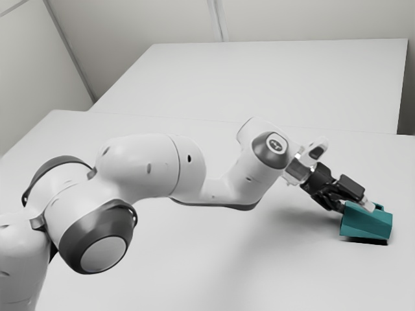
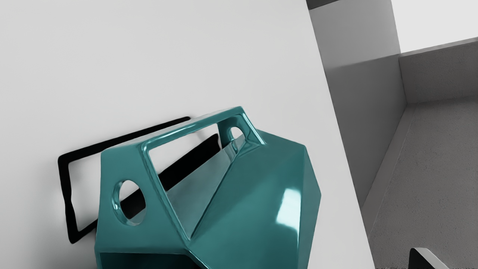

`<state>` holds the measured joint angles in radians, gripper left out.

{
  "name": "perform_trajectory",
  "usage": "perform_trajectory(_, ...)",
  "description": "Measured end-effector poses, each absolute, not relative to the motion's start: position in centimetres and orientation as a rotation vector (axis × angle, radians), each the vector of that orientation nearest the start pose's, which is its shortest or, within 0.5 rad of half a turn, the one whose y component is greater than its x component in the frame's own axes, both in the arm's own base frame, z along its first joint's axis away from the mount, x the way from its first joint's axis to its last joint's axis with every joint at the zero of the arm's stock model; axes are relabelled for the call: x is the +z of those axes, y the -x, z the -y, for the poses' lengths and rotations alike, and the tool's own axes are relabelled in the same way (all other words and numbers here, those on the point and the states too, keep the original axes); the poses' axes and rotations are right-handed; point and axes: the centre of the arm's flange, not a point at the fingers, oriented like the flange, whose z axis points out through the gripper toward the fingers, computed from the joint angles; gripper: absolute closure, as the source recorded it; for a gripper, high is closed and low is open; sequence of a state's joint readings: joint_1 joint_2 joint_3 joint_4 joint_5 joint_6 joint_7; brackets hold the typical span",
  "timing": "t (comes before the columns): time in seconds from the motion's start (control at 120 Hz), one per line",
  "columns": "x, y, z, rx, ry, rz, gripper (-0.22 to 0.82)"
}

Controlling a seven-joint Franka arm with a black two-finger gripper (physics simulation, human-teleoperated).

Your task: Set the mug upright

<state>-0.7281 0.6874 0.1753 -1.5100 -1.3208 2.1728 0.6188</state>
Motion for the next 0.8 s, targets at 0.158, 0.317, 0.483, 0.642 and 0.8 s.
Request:
perform_trajectory(0.158,28.5,-58.5,43.4,0.060,-2.144,0.448,0.47)
perform_trajectory(0.317,28.9,-58.7,43.5,0.075,-2.143,0.466,0.66)
perform_trajectory(0.483,29.7,-58.8,43.9,0.091,-2.143,0.497,0.73)
perform_trajectory(0.642,30.4,-58.4,44.6,0.098,-2.146,0.532,0.76)
perform_trajectory(0.8,31.8,-58.1,44.9,0.112,-2.159,0.571,0.77)
